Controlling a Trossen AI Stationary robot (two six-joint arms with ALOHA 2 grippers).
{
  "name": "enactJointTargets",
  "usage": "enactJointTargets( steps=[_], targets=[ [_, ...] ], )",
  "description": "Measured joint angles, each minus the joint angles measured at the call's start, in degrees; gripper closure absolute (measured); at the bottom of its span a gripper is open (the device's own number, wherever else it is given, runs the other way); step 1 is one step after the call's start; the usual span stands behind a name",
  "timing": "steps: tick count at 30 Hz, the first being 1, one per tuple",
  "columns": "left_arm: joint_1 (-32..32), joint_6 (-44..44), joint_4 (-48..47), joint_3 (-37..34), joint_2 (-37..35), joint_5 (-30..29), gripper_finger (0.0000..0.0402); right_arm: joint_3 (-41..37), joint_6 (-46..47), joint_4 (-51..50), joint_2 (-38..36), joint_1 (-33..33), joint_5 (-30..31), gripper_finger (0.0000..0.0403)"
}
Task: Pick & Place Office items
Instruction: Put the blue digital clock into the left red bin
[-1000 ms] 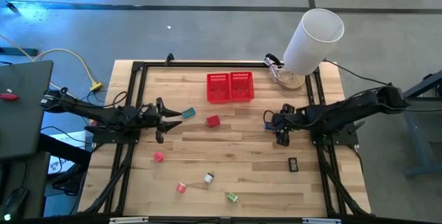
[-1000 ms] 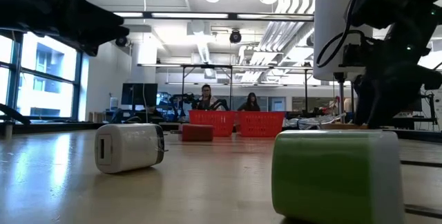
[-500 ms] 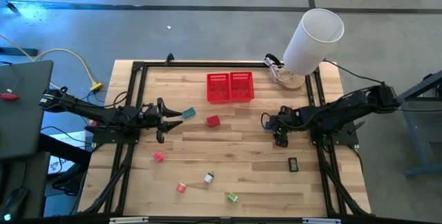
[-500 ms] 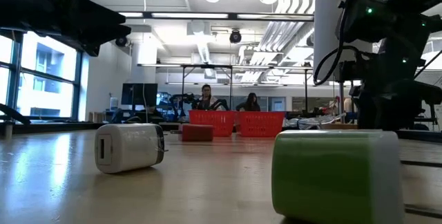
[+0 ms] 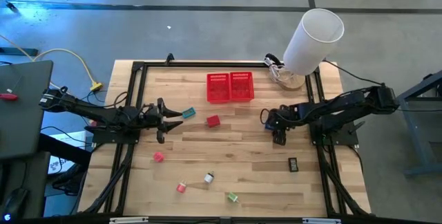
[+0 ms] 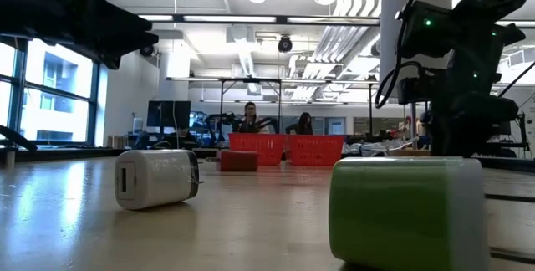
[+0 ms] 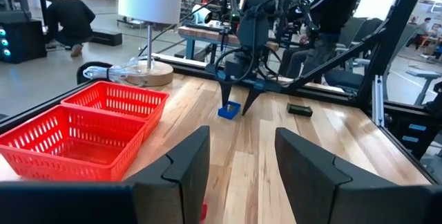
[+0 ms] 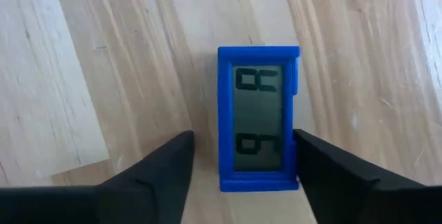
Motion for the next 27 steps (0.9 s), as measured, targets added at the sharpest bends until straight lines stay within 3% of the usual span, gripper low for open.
enactJointTargets(
  steps=[6,16,21,27],
  targets=[
    [0.00,0.02,-0.65,0.00,1.93,-0.02,0.0242,-0.01,-1.35,-0.09,0.10,-0.09,-0.07,0.0263],
    [0.00,1.23,-0.65,0.00,6.31,-0.18,0.0242,-0.07,0.17,2.09,0.14,1.79,0.63,0.0264],
    [0.02,15.24,-0.54,0.00,8.50,-2.17,0.0242,3.24,0.61,3.01,0.78,4.35,2.31,0.0264],
    [0.02,32.71,4.47,-0.02,12.26,-2.18,0.0242,8.62,-0.25,9.21,0.62,6.42,-0.25,0.0264]
  ],
)
